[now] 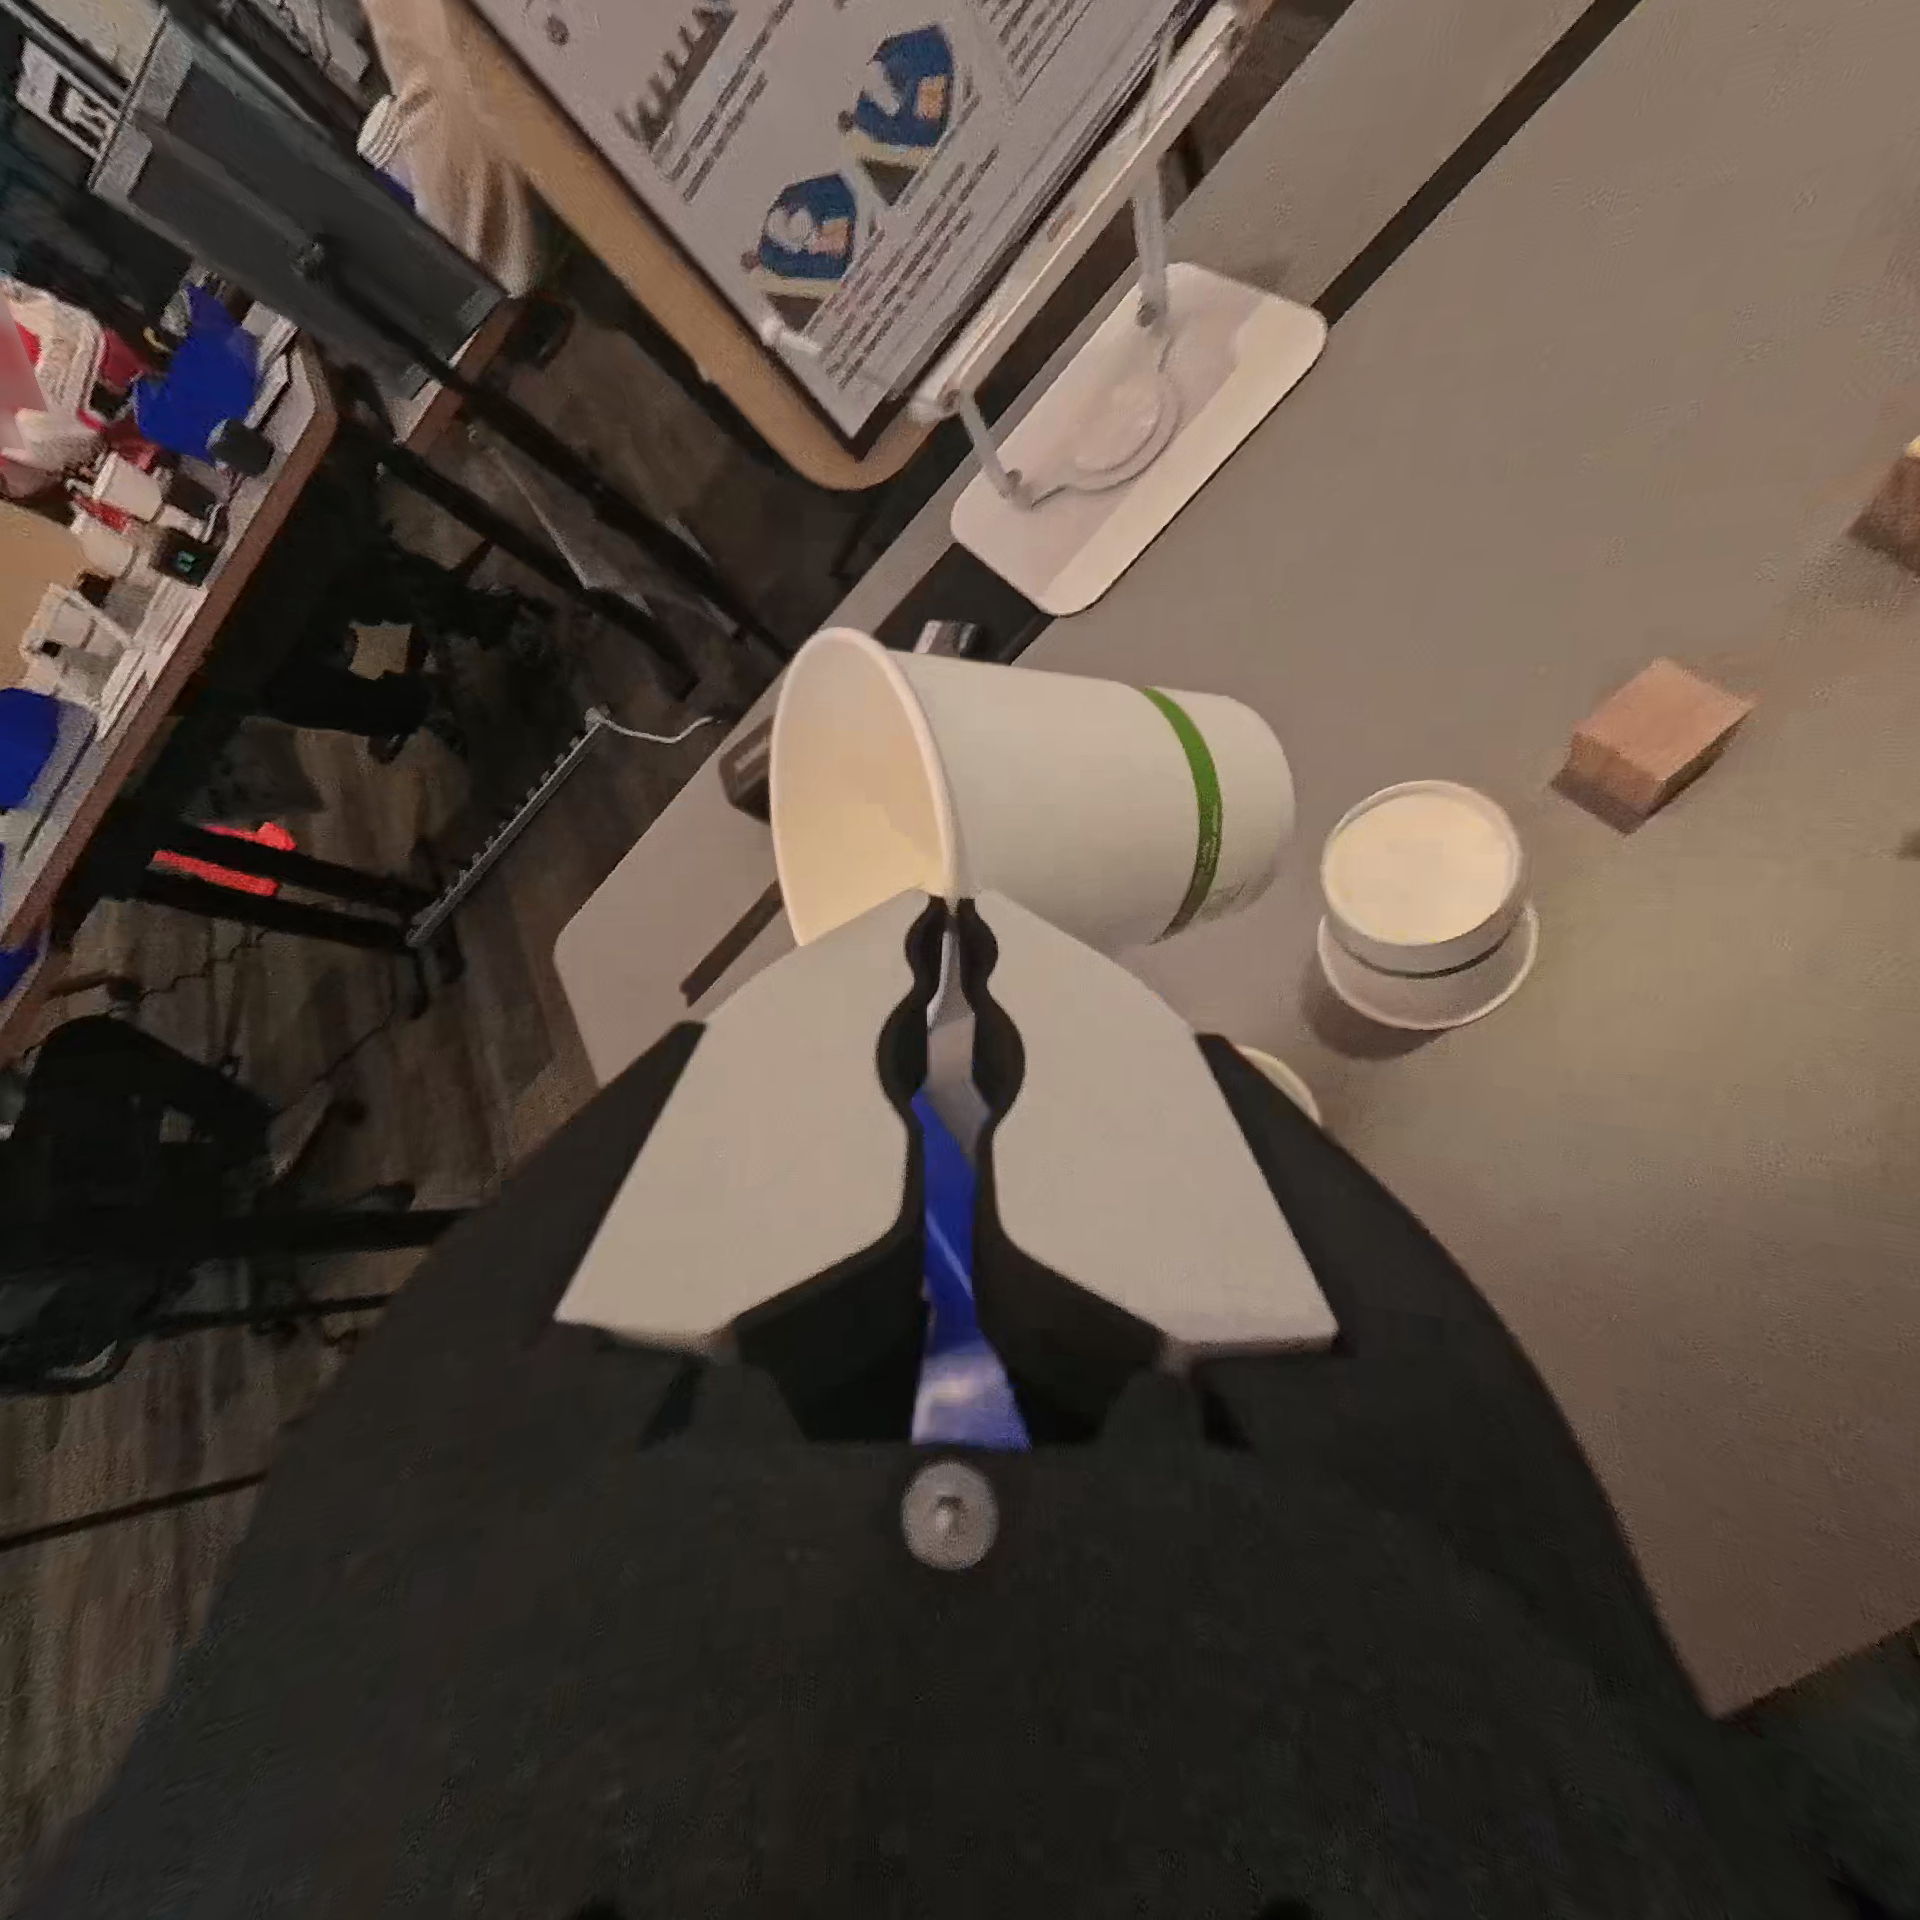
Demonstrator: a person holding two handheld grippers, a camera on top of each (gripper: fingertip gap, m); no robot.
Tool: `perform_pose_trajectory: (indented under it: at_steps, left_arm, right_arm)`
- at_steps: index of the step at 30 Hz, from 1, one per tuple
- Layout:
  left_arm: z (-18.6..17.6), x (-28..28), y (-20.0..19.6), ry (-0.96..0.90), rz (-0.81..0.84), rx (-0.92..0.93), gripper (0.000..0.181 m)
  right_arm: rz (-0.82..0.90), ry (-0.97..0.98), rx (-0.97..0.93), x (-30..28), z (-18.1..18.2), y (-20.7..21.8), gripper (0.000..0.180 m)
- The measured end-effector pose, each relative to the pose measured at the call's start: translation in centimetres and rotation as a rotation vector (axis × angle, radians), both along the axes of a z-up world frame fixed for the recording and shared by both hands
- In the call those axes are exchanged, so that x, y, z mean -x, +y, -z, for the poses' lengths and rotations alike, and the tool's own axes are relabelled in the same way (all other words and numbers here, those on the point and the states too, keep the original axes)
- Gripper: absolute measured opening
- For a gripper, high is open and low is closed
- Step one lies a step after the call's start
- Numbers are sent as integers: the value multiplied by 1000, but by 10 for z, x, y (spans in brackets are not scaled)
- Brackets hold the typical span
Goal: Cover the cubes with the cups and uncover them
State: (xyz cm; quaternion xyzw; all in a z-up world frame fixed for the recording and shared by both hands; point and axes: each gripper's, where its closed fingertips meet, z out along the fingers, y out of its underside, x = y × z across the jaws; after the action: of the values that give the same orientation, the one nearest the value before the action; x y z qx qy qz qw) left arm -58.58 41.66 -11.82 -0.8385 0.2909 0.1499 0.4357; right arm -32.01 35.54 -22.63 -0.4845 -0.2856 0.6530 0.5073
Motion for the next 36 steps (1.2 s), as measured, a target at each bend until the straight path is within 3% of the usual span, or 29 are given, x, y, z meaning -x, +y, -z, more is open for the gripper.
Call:
perform_pose_trajectory:
  at_steps: [7,16,18,20,24,26,29,31,36]
  left_arm:
    - [23,-111,4,-171,214,-17,2]
    - [71,-205,-15,-522,409,-2,2]
    - [82,-218,-22,-628,450,16,2]
    - [93,-224,-27,-718,481,34,2]
    - [112,-223,-36,-732,509,107,7]
    - [111,-210,-34,-649,491,87,25]
    - [97,-200,-27,-536,493,61,68]
    - [97,-206,-27,-453,535,110,87]
    - [125,-240,-37,-349,678,308,101]
  right_arm:
    - [70,43,121,11,16,27,117]
    - [-18,160,252,19,22,48,123]
    - [-53,169,237,18,20,47,111]
    - [-110,167,220,11,18,44,84]
    - [-122,-53,85,-5,20,47,82]
    - [-157,-214,11,-14,19,48,82]
    - [-237,-484,-95,-23,24,46,82]
    - [-311,-671,-165,-26,30,40,82]
    - [-452,-946,-301,-23,36,23,81]
